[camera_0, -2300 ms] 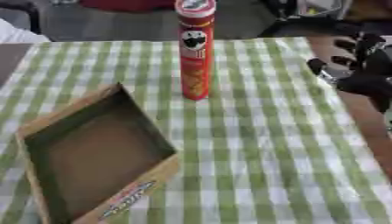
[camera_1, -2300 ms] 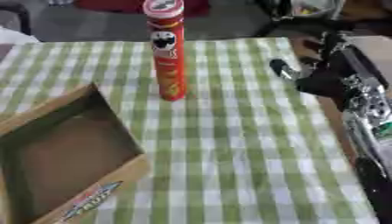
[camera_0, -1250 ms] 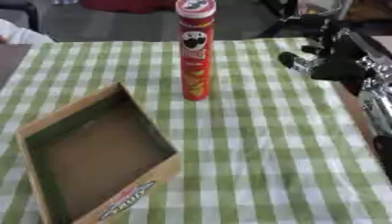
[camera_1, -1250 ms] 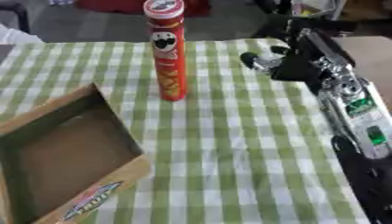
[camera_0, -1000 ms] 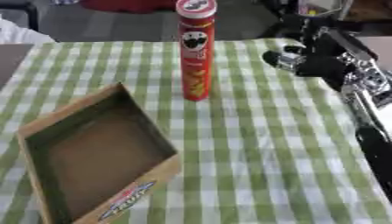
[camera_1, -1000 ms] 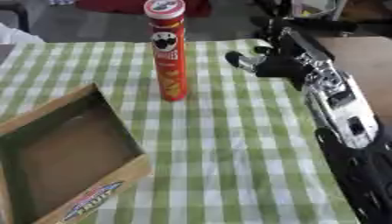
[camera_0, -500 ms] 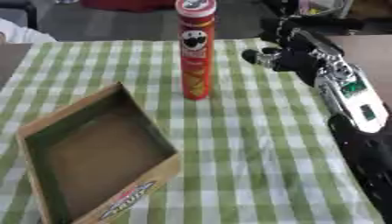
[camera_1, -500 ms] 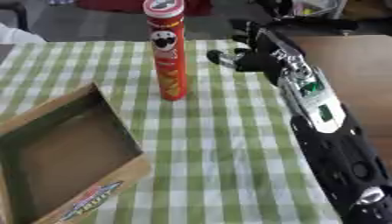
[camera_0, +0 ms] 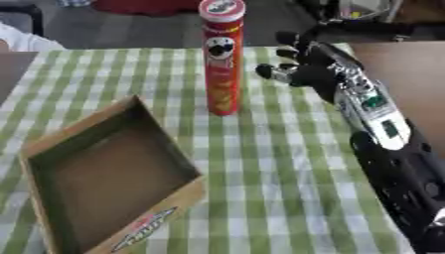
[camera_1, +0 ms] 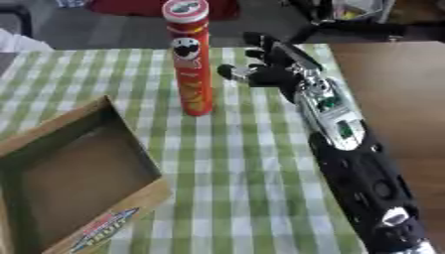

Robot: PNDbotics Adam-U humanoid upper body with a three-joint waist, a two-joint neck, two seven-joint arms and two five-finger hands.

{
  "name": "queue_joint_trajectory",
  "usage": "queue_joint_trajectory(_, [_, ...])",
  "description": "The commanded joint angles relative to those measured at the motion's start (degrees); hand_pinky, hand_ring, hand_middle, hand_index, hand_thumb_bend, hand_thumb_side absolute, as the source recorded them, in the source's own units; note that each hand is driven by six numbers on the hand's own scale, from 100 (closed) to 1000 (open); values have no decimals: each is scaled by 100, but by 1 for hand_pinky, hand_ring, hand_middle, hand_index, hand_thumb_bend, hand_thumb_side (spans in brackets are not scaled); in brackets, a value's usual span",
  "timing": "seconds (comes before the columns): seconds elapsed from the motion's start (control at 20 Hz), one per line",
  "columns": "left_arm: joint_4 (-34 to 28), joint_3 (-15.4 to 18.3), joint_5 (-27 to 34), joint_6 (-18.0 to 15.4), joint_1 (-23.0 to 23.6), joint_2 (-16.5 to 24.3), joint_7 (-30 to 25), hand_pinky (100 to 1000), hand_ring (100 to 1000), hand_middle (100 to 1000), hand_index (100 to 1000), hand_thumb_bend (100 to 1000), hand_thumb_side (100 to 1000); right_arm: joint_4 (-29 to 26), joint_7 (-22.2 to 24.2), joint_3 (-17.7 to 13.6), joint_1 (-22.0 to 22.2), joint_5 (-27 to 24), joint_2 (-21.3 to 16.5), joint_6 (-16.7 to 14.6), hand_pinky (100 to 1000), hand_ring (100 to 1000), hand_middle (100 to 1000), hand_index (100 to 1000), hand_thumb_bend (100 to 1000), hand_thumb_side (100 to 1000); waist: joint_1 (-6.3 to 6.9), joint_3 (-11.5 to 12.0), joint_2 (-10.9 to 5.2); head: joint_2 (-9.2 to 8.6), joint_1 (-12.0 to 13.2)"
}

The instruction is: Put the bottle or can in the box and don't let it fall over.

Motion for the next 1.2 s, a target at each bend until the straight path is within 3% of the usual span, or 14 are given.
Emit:
queue_joint_trajectory(0.05, [-77,25,2,-3,-59,88,-18,854,868,749,775,582,681,100,116,-13,-170,-7,9,-81,958,1000,1000,939,540,100,18,15,-64,-95,-5])
queue_joint_trajectory(0.6, [-83,23,20,2,-74,56,-27,854,868,748,774,579,682,426,169,-103,-367,42,108,-484,960,1000,1000,937,533,104,58,50,37,-187,-9])
queue_joint_trajectory(0.8, [-83,23,21,3,-75,55,-27,854,868,748,774,579,682,456,180,-106,-376,52,110,-523,960,1000,1000,937,533,104,59,51,41,-190,-9])
queue_joint_trajectory(1.2, [-94,12,49,8,-115,-5,-47,855,867,748,773,572,685,461,313,-119,-636,-97,253,-536,963,1000,1000,943,538,134,103,120,223,-387,-43])
